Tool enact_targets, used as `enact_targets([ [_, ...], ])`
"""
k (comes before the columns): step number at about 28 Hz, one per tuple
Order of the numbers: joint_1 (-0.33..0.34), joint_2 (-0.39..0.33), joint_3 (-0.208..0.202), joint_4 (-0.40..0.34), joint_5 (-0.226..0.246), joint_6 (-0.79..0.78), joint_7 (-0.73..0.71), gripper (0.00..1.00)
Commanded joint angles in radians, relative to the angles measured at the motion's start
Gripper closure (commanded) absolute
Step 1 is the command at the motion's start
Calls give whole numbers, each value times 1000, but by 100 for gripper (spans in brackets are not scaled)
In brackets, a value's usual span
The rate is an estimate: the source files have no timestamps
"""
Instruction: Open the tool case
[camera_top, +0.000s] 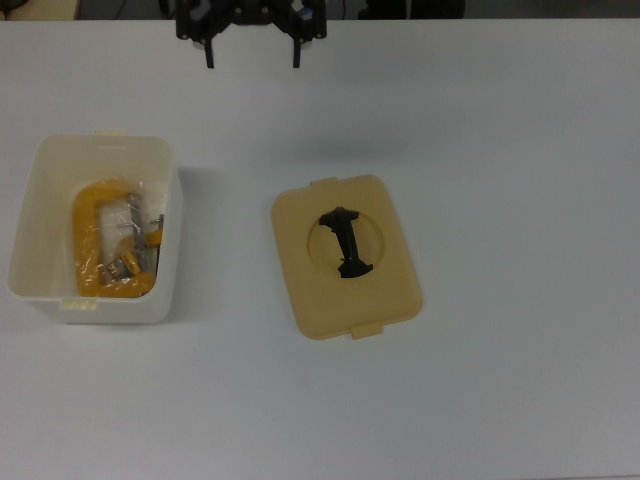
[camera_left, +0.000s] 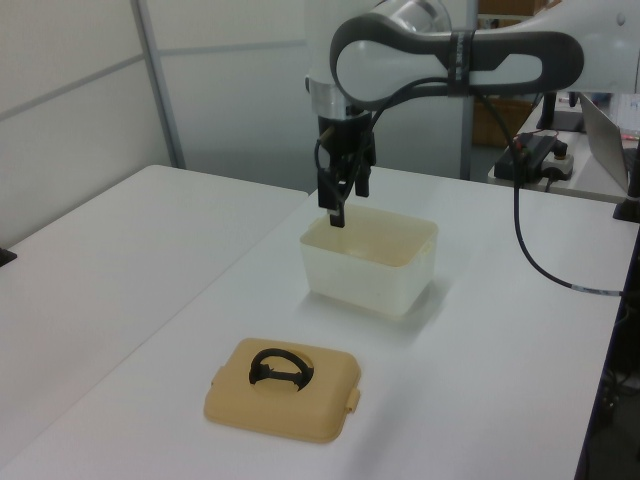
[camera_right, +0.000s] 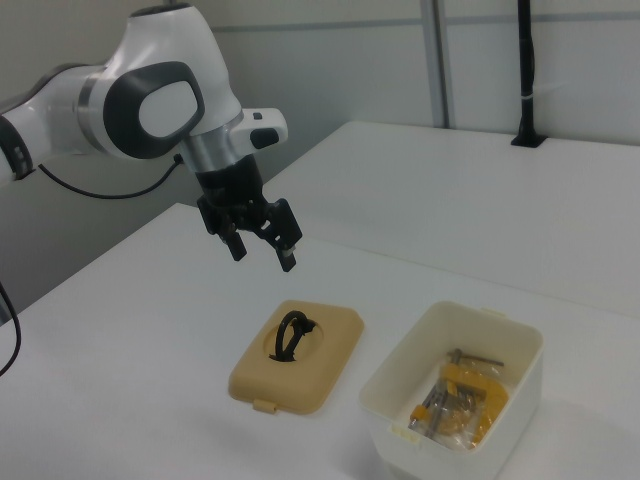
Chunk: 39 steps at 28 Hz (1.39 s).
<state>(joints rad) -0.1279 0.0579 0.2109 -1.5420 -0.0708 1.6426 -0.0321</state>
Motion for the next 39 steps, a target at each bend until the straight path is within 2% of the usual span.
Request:
enact_targets([
  [1,-16,-12,-7,20,11,-58,-40,0],
  [4,-29,-12,-19,36,6,-70,-29,0],
  [16,-88,-26,-25,37,-15,-93,1,0],
  [29,-90,-23,-31,37,-14,-92,11,0],
  [33,-58,-24,-71,36,-14,-93,12,0],
  [34,-12,-24,-112,36,-14,-95,15,0],
  [36,31,-26,-165,34,-12,-95,15,0],
  [39,69,-26,-205,34,-12,-115,15,0],
])
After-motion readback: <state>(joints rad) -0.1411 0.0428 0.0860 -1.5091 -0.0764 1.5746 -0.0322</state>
